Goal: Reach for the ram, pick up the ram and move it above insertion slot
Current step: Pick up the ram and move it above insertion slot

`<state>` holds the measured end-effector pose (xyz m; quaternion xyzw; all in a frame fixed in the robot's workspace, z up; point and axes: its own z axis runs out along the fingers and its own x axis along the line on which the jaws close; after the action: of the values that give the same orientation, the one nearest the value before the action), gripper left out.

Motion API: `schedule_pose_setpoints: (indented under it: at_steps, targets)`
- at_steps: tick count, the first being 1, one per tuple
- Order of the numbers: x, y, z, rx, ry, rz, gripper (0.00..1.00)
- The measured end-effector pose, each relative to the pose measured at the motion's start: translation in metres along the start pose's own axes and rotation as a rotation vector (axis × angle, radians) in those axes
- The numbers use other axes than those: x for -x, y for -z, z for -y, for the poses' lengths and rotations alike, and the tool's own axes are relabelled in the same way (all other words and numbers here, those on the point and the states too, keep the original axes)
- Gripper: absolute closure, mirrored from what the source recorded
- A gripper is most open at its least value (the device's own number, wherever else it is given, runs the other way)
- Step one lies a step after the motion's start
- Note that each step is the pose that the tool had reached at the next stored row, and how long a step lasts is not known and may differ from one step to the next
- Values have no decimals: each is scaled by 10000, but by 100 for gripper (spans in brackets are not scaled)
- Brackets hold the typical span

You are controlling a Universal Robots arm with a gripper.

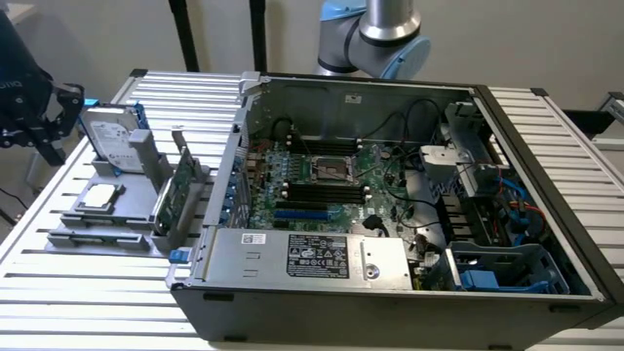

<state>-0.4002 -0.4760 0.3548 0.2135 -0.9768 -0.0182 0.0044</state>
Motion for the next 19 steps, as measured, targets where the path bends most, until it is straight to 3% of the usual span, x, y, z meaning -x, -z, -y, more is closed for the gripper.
schedule_pose_setpoints:
  at_steps: [19]
  targets:
    - [0, -73, 3, -2, 3465, -130, 89]
